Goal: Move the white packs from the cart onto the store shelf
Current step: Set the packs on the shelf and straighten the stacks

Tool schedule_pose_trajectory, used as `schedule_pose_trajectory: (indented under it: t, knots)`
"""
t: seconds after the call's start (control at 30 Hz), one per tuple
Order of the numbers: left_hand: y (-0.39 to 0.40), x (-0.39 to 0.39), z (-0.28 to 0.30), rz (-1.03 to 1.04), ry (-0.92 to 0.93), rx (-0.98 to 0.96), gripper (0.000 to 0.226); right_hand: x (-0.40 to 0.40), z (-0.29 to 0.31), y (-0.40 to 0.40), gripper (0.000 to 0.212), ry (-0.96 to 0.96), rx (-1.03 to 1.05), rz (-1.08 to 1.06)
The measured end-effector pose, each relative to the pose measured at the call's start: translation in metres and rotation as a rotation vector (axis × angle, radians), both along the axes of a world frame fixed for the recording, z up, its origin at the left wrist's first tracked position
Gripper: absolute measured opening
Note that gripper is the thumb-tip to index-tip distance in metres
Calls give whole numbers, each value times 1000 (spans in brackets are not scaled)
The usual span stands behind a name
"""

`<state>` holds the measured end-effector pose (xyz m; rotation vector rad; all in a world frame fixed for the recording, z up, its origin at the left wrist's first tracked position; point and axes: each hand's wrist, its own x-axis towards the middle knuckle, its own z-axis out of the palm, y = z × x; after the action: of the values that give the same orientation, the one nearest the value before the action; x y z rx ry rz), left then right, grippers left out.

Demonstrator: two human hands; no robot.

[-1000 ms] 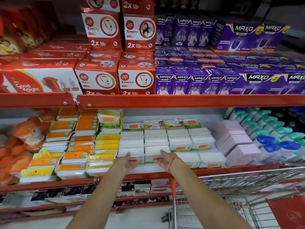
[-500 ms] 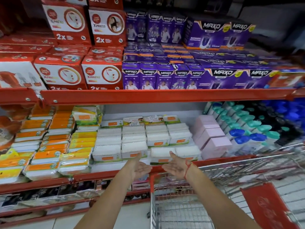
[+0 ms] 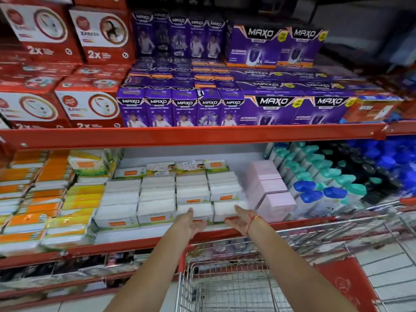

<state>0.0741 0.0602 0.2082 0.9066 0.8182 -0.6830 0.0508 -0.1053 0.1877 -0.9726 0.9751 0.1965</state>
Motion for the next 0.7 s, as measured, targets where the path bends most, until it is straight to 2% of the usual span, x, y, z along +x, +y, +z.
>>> schedule_pose_trajectory:
  t: [0.27, 0.5, 0.57, 0.6, 0.67, 0.7]
  knots:
    - [-4, 17, 3, -8, 3, 58, 50, 23, 4, -2, 43, 14, 2, 5]
    - [2, 21, 2, -121, -22, 36, 54, 28, -3, -6, 42, 15, -33, 52]
    - [8, 18, 2, -180, -57, 50, 56, 24, -2, -6, 41, 74, -192, 174]
    - [14, 16, 3, -232, -87, 73, 57, 21, -1, -4, 48, 105, -317, 285]
    - [32, 12, 8, -341, -185, 155, 53, 18, 2, 8, 59, 111, -659, 473]
    - [44, 11, 11, -387, -256, 215, 48, 17, 5, 17, 59, 85, -897, 527]
